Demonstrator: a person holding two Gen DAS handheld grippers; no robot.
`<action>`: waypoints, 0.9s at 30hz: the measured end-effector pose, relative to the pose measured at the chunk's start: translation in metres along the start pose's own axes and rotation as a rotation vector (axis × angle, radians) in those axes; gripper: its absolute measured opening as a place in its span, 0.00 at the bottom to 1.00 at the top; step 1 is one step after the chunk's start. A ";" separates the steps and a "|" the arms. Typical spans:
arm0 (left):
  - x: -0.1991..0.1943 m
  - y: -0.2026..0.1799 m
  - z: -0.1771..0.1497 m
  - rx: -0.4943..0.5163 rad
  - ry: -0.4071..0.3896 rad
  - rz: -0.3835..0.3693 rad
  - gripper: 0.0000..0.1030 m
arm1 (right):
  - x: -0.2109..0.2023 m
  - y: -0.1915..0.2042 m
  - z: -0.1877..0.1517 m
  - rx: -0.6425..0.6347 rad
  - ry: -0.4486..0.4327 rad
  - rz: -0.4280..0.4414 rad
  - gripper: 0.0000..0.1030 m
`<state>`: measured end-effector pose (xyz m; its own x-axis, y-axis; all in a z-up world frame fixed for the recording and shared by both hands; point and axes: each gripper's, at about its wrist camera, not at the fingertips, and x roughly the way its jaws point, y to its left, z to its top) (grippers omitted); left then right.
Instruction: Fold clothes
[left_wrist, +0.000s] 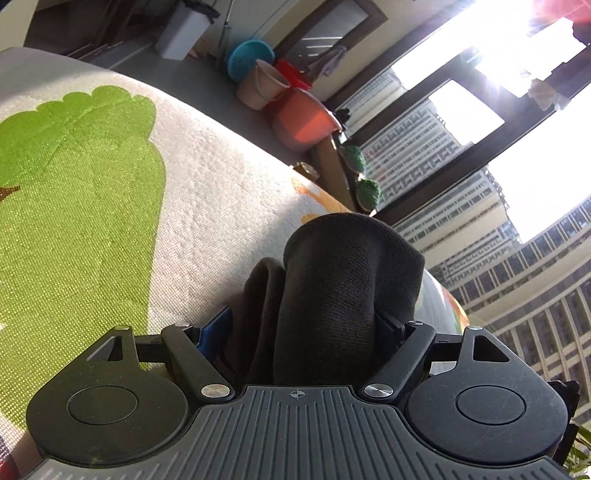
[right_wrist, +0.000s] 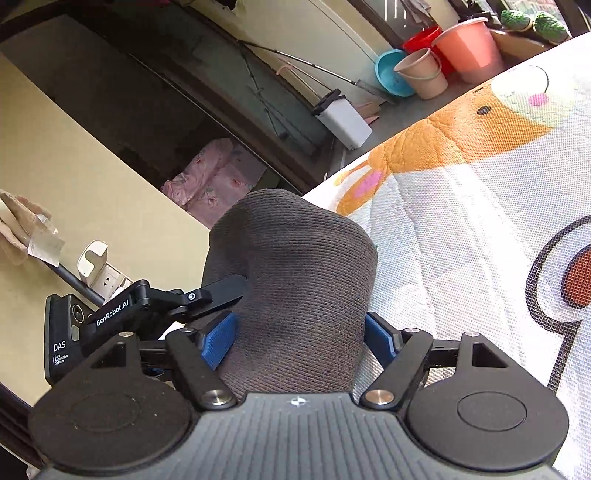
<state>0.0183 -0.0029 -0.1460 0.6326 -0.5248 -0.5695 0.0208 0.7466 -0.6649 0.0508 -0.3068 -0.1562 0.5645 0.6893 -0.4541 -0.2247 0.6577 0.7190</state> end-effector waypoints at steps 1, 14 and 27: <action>0.001 -0.001 0.000 -0.005 0.005 -0.012 0.79 | 0.000 0.004 0.000 -0.024 0.001 0.003 0.56; 0.052 -0.045 0.000 0.090 -0.001 0.029 0.85 | -0.020 -0.003 0.038 -0.248 -0.063 -0.200 0.51; 0.017 -0.100 0.011 0.182 -0.131 -0.066 0.70 | -0.017 0.008 0.012 -0.447 -0.169 -0.285 0.59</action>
<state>0.0359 -0.0817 -0.0843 0.7200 -0.5261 -0.4525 0.1969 0.7802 -0.5938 0.0491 -0.3169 -0.1367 0.7632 0.4315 -0.4810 -0.3392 0.9011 0.2702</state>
